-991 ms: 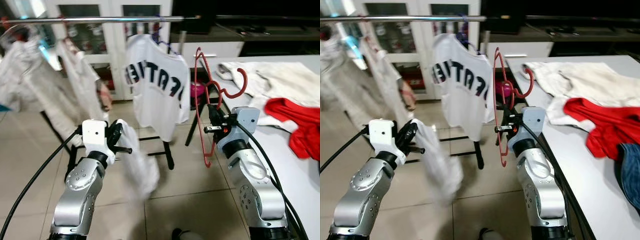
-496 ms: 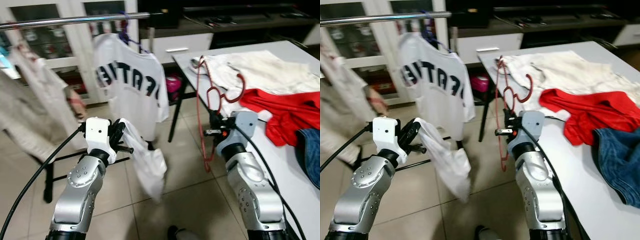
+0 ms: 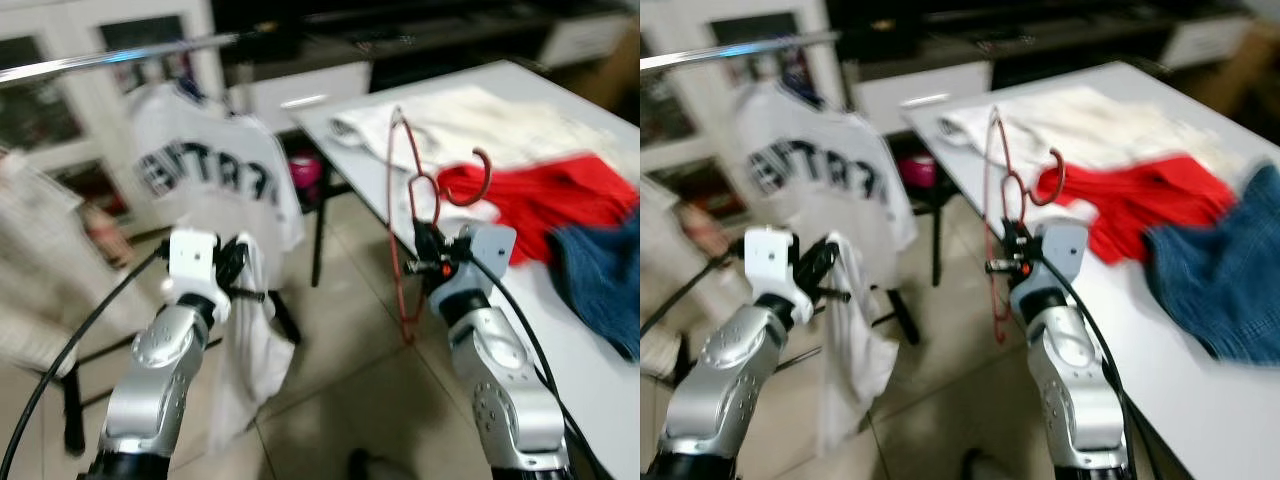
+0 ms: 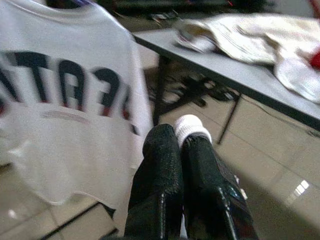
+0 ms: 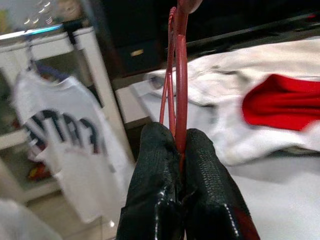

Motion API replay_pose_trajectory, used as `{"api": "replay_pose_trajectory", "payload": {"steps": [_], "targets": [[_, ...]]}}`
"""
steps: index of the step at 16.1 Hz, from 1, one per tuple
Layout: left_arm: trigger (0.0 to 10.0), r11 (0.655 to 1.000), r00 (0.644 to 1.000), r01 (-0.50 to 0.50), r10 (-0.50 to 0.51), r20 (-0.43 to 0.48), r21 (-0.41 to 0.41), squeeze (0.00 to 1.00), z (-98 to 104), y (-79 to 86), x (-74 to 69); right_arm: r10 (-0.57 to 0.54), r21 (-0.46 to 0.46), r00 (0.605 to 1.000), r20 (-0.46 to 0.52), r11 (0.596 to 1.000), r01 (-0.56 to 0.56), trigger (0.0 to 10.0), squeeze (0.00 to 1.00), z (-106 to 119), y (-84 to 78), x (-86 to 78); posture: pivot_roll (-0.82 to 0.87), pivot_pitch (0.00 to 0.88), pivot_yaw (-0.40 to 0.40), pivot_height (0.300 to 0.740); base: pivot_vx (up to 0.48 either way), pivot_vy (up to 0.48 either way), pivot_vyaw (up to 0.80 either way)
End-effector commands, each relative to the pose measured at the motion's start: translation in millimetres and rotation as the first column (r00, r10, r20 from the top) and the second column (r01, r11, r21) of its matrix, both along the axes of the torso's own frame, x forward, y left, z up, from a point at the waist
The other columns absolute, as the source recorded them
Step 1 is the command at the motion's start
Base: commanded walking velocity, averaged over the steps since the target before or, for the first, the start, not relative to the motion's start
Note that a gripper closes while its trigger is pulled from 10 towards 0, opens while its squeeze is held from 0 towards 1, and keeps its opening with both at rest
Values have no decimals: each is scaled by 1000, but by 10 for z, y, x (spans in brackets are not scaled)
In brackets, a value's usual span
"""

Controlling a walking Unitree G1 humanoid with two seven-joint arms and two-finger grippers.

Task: Hang hanger

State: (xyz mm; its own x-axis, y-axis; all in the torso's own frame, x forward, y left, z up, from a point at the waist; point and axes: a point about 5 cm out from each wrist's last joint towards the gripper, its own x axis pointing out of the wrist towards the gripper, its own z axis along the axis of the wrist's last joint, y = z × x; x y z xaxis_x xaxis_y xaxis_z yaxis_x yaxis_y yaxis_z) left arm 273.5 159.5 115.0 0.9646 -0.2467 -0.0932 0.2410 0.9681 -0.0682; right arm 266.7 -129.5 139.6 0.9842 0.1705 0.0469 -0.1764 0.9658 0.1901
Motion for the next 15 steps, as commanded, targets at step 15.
{"api": "replay_pose_trajectory", "payload": {"steps": [15], "targets": [[10000, 999, 997, 24, -26, 79, 27, 0, 215, 12, 119, -58, -37, 998, -18, 998, 58, 10000, 0, 106, -102, 110, -26, 0, 27, 740, 0, 0, -800]]}}
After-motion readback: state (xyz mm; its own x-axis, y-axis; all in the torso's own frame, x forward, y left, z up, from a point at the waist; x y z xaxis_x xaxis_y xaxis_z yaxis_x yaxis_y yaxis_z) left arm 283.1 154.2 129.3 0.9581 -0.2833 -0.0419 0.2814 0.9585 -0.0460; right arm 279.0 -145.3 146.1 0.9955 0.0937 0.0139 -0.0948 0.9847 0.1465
